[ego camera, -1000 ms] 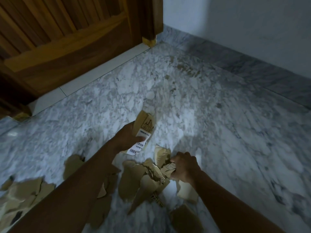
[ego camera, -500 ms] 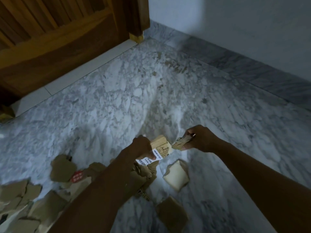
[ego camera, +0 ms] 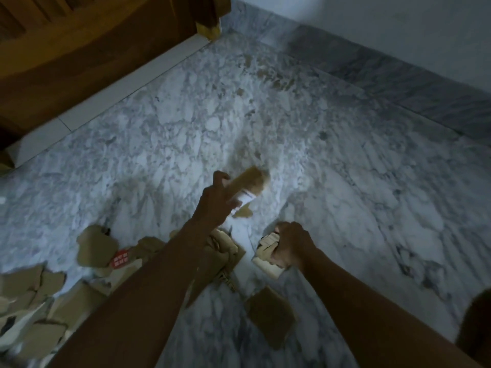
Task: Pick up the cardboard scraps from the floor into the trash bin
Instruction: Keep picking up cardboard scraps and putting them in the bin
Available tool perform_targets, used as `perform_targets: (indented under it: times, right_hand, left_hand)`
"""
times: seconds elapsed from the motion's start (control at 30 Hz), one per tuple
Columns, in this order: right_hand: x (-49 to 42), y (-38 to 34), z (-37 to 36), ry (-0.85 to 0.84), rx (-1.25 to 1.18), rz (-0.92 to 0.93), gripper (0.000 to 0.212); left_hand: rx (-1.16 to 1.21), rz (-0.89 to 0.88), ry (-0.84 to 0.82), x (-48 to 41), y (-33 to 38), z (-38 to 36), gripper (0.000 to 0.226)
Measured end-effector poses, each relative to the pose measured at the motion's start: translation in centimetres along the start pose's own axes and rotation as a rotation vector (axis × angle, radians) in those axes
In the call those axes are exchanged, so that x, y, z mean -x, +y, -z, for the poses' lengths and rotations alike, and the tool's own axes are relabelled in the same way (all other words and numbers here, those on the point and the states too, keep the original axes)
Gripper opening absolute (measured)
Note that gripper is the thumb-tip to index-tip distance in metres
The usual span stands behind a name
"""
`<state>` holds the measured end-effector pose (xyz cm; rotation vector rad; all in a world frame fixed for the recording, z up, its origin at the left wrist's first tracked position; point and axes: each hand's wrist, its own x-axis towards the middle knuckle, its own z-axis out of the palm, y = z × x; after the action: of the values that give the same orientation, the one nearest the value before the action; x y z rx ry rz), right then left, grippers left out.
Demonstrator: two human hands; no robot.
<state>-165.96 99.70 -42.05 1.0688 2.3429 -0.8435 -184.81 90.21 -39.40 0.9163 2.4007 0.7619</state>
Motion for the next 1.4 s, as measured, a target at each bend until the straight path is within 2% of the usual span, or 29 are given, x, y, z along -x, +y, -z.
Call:
perform_targets:
  times: [0.1,0.17,0.27,0.4,0.47,0.53,0.57,0.63,0.67,0.73,0.8,0.9,0.97,1.03,1.1,1.17,1.23,1.33,1.4]
  right_hand:
    - [-0.5,0.0,0.1,-0.041,-0.032,-0.05,0.098]
    - [-0.4,-0.3,0.6,-0.056,0.082,-0.054,0.094]
    - [0.5,-0.6,1.4,-0.097,0.161,-0.04,0.079]
    - [2.6,-0.5,2.9,-0.082,0.04,0.019,0.051]
    - [3.8,-0.8,3.9,-0.088,-0.04,-0.003,0.043]
    - [5.3,-1.4,4.8,-0.174,-0.035,-0.027,0.034]
    - [6.0,-1.7,4.8,-0.254,-0.007,-0.039,0.034]
    - [7.7,-2.6,4.3,-0.387,0.051,-0.093,0.034]
    - [8.4,-2.8,3.3,-0.431,0.09,-0.122,0.035]
    - [9.3,-2.2,0.1,-0.447,0.148,-0.15,0.047]
    - [10.2,-1.8,-3.5,-0.331,0.182,-0.168,0.051]
    - [11.5,-1.1,-7.0,-0.104,0.124,-0.216,0.054]
    - [11.4,-0.9,-7.5,-0.079,0.093,-0.23,0.058]
    - [11.0,-0.7,-7.5,-0.128,0.047,-0.196,0.066]
    - [10.7,-0.4,-7.2,-0.155,0.006,-0.16,0.063]
    - [10.6,-0.8,-6.0,-0.161,-0.038,-0.151,0.062]
    - [10.1,-1.7,-3.8,-0.217,-0.086,-0.171,0.067]
    - [8.1,-4.0,1.1,-0.227,-0.013,-0.15,0.052]
    - [6.1,-5.7,4.2,-0.088,-0.008,-0.116,0.041]
  left_hand:
    - [0.312,0.115,0.032,-0.6,0.7,2.0,0.032]
    - [0.4,0.135,-0.027,-0.5,0.9,3.6,0.024]
    - [0.189,0.115,-0.187,0.4,0.8,6.5,0.029]
    - [-0.219,0.151,-0.54,2.4,-1.0,9.5,0.042]
    - [-0.229,0.219,-0.67,3.8,-2.6,10.3,0.048]
    - [-0.214,0.269,-0.733,5.7,-4.0,10.0,0.052]
    - [-0.249,0.271,-0.736,6.6,-4.5,9.2,0.054]
    - [-0.234,0.257,-0.681,8.3,-5.4,6.6,0.071]
    - [-0.143,0.285,-0.635,9.0,-6.1,5.0,0.079]
    - [-0.183,0.206,-0.531,9.9,-7.3,1.6,0.081]
    - [-0.379,0.056,-0.381,10.7,-8.2,-0.4,0.077]
    - [-0.316,-0.079,-0.284,11.1,-8.6,-1.5,0.075]
    - [-0.271,-0.11,-0.3,10.4,-8.9,-1.5,0.073]
    - [-0.221,-0.09,-0.329,9.9,-8.9,-1.0,0.078]
    - [-0.141,-0.056,-0.365,9.5,-8.5,0.0,0.082]
    - [-0.037,-0.02,-0.432,9.1,-7.0,1.9,0.073]
    - [0.0,0.01,-0.428,8.0,-6.1,4.1,0.068]
    - [0.043,0.078,-0.38,6.6,-5.9,8.5,0.07]
    - [-0.066,0.144,-0.411,5.9,-7.1,10.9,0.049]
